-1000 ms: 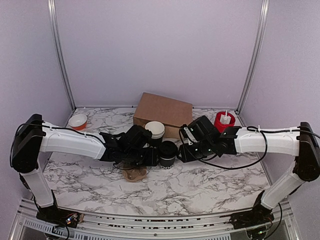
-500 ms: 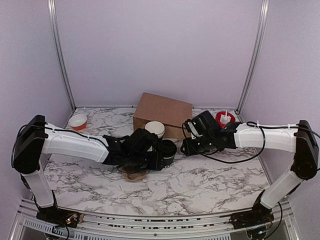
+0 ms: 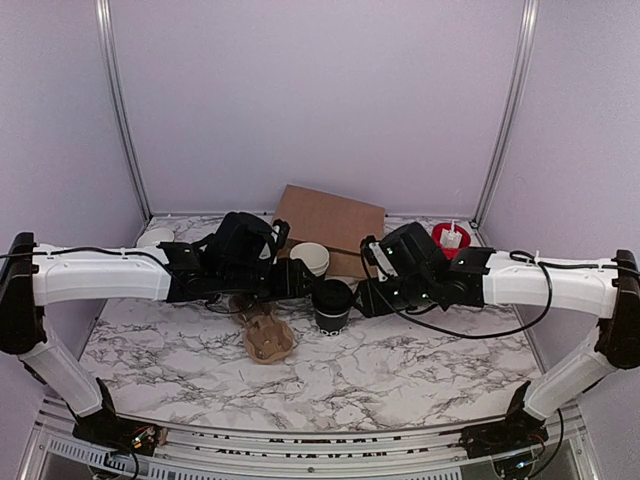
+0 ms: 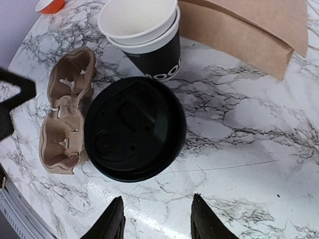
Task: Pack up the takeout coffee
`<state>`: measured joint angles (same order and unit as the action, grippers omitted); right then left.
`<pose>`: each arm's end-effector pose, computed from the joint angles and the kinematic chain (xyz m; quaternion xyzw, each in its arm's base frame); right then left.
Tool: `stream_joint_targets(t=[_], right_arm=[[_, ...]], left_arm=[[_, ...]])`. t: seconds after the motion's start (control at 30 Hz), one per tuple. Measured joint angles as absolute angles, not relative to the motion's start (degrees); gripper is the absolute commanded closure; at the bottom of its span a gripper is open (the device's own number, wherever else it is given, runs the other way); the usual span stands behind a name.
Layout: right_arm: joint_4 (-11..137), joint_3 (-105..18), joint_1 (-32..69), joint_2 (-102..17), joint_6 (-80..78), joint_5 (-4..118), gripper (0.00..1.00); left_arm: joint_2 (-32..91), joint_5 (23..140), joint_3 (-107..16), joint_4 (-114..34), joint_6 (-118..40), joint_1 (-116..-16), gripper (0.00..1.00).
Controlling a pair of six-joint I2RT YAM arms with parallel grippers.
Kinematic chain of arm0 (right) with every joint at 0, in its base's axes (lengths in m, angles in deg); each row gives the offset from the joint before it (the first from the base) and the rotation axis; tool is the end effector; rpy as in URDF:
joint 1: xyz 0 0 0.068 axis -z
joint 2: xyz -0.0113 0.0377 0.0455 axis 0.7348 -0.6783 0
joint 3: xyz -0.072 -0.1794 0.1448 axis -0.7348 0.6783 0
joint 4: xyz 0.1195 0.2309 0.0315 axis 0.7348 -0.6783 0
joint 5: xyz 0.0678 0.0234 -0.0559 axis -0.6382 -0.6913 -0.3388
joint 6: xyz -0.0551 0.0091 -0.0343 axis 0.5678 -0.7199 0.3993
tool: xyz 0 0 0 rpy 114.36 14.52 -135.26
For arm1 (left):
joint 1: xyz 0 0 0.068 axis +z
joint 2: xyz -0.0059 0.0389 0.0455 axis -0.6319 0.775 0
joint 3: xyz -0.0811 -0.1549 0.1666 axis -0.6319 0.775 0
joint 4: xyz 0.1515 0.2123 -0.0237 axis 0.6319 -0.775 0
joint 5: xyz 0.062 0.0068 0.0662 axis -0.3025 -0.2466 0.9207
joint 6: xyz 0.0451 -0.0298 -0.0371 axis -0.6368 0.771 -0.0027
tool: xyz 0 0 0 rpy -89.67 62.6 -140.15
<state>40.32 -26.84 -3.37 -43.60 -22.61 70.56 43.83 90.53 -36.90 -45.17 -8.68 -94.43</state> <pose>0.2095 0.2475 0.2097 -0.1610 0.9142 0.1995 0.3138 0.2151 -0.3085 0.2300 0.0976 0.8567 -0.3745 0.3411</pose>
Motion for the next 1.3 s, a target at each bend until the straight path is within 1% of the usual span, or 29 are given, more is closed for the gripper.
stream_joint_targets(t=[0.1,0.23,0.47,0.53,0.67,0.8,0.97,1.3], right_arm=[[40.4,-26.9,-6.1,-44.3,-23.7,71.8,0.51],[40.8,-26.9,-7.7,-45.9,-25.6,73.6,0.48],[43.7,-26.3,-7.4,-45.9,-27.4,75.6,0.45],[44.5,-26.2,-6.8,-45.9,-27.4,75.5,0.48],[46.8,-26.0,-3.4,-45.9,-27.2,74.2,0.59],[49.0,-26.2,-0.2,-46.4,-26.6,72.5,0.64],[49.6,-28.7,0.5,-49.4,-25.6,70.0,0.67],[49.9,-28.9,0.5,-51.9,-25.4,66.5,0.7]], left_arm=[[47.8,89.4,-40.5,-45.4,-10.3,-91.9,0.33],[54.8,87.6,-45.2,-45.5,-12.5,-90.0,0.33],[59.5,85.5,-47.3,-46.3,-14.3,-89.2,0.33],[59.9,85.3,-47.8,-46.2,-14.4,-89.2,0.34],[60.1,85.4,-48.2,-46.3,-14.1,-89.2,0.37],[60.1,85.6,-48.0,-46.0,-13.0,-89.2,0.38],[60.0,85.7,-46.2,-44.5,-11.5,-89.2,0.39],[59.7,85.9,-44.8,-42.3,-10.2,-89.5,0.39]])
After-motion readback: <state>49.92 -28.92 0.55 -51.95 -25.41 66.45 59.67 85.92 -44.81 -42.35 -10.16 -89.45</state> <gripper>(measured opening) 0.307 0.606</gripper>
